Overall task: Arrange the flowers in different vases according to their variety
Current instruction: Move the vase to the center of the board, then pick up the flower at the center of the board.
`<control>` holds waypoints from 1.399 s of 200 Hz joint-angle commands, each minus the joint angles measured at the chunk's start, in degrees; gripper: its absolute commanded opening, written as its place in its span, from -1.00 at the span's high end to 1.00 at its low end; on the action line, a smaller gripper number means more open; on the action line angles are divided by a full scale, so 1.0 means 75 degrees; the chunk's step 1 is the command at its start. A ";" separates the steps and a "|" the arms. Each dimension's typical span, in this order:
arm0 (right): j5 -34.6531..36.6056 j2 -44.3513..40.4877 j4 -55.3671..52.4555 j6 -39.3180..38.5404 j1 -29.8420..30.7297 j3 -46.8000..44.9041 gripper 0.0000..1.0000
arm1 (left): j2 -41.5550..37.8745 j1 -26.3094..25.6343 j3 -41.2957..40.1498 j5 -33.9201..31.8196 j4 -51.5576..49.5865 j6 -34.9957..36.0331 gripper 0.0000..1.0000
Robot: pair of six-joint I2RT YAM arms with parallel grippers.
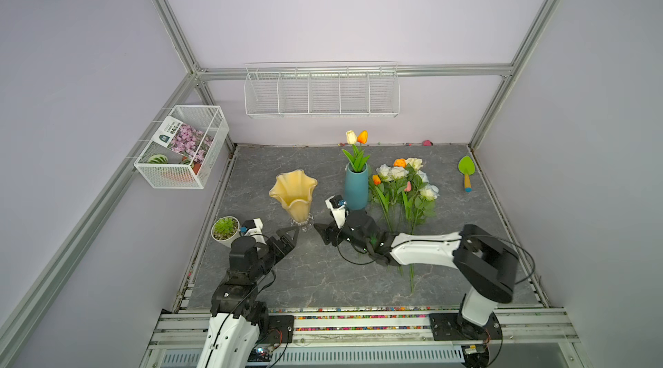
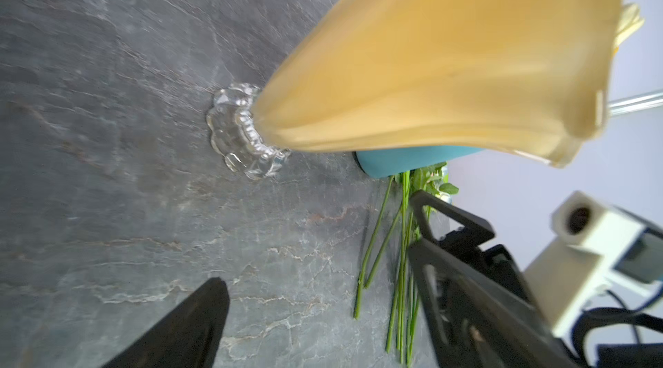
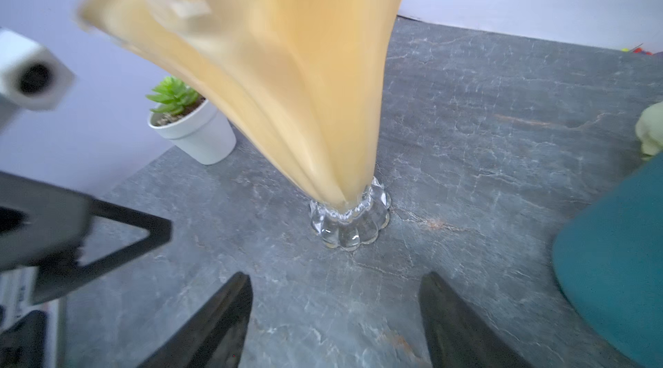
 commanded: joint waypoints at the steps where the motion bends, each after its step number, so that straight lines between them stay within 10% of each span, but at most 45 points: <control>1: 0.0201 -0.0926 -0.2154 0.0456 -0.0114 -0.0275 -0.56 | 0.0316 -0.0501 -0.0239 0.0112 0.0686 -0.0164 -1.00; 109: -0.0053 -0.4308 -0.6106 0.1215 -0.3212 -0.1157 -0.20 | 0.2337 -0.4157 -0.0384 -0.1651 0.3548 -0.0645 -0.99; 167: -0.0552 -0.3268 -0.6796 0.1195 -0.4923 -0.0759 0.05 | 0.2766 -0.4221 -0.0608 -0.1780 0.4521 -0.0917 -1.00; 280: -0.0973 -0.0492 -0.6781 0.1129 -0.5322 0.0400 0.33 | 0.2336 -0.4221 -0.0132 -0.2721 0.2658 -0.0264 -0.99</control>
